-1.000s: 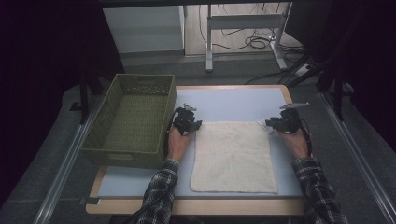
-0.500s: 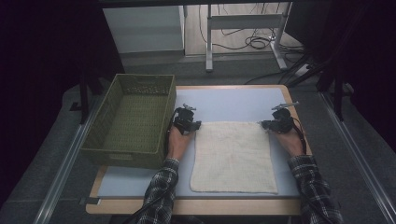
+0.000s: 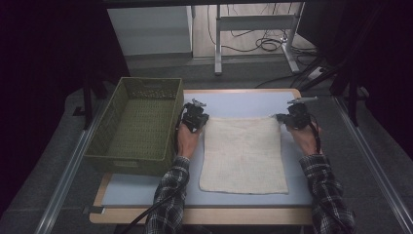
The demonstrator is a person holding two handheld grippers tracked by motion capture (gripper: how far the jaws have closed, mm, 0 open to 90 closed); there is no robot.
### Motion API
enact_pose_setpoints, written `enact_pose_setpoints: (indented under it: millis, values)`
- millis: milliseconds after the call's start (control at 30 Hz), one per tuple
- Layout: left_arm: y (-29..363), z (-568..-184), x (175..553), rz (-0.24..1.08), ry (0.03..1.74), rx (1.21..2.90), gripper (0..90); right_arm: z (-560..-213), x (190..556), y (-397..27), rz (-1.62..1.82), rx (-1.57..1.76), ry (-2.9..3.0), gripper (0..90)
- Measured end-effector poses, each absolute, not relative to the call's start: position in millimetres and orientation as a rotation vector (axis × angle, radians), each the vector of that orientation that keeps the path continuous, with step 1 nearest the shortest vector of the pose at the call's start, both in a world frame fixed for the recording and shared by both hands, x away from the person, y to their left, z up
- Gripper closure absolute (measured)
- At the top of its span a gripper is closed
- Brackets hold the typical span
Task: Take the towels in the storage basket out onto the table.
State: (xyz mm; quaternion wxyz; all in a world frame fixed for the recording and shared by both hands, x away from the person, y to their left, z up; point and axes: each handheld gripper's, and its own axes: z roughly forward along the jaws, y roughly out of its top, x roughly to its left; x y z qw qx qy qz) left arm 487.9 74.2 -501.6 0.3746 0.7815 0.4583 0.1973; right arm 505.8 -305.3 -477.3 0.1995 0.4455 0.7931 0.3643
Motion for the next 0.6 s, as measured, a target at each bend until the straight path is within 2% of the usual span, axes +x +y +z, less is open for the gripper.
enact_pose_setpoints:
  millis: [233,500,600]
  values:
    - [75.9,-505.0,463.4,0.513,1.135,1.979,86.3,-476.8,485.4,-311.3,1.046,1.213,2.262,88.1]
    - [71.5,-507.4,425.9,0.572,1.055,2.024,86.0,-476.9,444.4,-317.5,1.057,1.125,2.317,88.0]
    - [71.7,-510.5,414.4,0.55,1.037,2.029,85.9,-476.8,424.3,-320.7,1.067,1.096,2.34,87.9]
